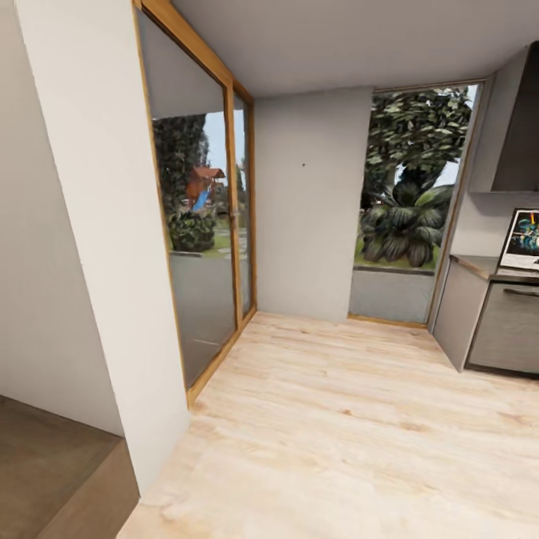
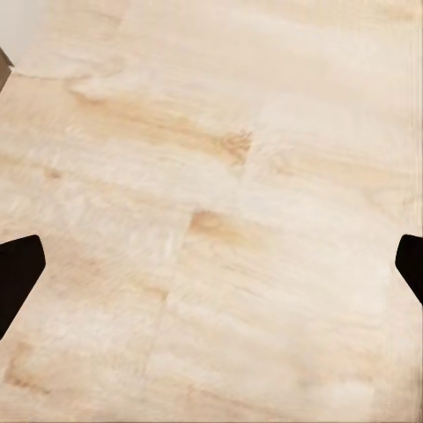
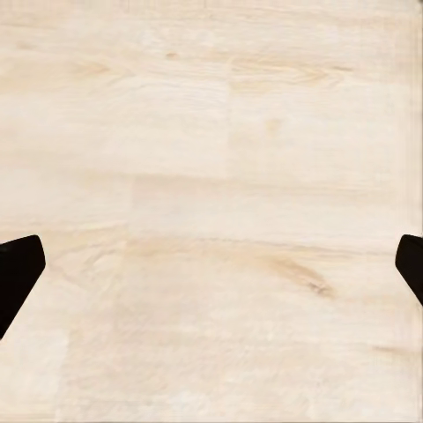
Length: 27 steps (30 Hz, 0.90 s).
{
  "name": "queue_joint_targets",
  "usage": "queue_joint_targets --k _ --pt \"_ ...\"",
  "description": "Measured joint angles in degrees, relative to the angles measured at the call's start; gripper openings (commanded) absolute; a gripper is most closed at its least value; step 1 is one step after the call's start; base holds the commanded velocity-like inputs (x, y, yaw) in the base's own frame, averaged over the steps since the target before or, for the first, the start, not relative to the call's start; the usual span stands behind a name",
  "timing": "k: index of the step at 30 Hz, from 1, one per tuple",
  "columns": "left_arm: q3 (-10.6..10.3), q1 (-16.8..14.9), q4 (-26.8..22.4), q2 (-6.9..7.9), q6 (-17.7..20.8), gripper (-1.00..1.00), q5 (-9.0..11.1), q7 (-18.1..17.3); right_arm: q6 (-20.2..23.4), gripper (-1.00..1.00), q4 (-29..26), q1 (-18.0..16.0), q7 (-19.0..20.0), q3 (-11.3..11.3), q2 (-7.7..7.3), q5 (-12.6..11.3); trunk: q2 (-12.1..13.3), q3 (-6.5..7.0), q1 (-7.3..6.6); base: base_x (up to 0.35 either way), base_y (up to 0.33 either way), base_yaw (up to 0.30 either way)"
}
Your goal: Pick up the poster from the kitchen countertop and hang it on one of the wall nails in the kitchen.
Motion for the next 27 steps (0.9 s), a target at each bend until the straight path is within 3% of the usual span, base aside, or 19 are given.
queue_joint_targets --k 27 --pt "0.08 0.0 0.0 0.0 0.0 1.0 -0.05 0.01 -0.08 1.0 0.0 0.0 0.0 0.02 0.0 0.05 0.0 0.52 0.0 0.223 -0.202 -0.294"
